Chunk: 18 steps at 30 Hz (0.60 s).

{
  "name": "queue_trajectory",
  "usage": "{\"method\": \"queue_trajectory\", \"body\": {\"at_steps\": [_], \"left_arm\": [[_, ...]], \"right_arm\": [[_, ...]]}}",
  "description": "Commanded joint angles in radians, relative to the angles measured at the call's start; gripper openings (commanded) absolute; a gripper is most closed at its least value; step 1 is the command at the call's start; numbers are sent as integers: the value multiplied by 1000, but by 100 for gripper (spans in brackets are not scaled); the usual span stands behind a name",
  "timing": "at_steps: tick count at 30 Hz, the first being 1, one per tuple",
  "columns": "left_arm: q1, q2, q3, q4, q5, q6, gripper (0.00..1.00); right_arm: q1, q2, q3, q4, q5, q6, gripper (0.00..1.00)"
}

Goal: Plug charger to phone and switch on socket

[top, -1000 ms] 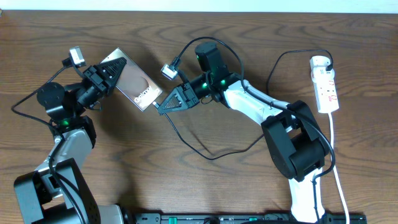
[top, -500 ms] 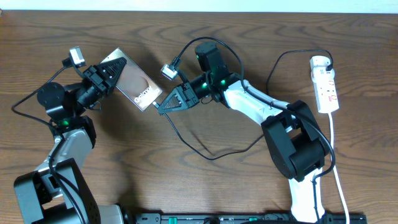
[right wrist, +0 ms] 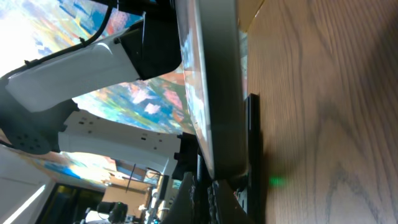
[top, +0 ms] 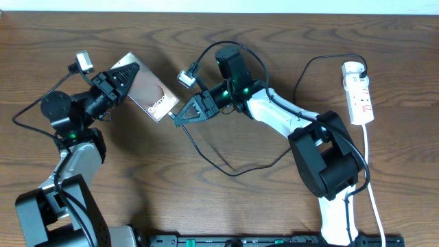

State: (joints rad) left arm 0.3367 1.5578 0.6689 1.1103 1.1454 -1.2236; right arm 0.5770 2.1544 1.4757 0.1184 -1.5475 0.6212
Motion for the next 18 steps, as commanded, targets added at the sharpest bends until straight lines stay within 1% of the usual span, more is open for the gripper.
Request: {"method": "queue_trajectory", "body": {"at_steps": [1, 14, 18], "left_arm": [[-42, -13, 5, 44, 130, -63, 7], [-42, -13, 4, 51, 149, -88, 8], [-64, -13, 4, 51, 148, -87, 7]], "right_arm": [[-3, -3, 16, 24, 64, 11, 1], [-3, -3, 16, 54, 80, 23, 1], [-4, -3, 16, 70, 87, 38, 1]]}}
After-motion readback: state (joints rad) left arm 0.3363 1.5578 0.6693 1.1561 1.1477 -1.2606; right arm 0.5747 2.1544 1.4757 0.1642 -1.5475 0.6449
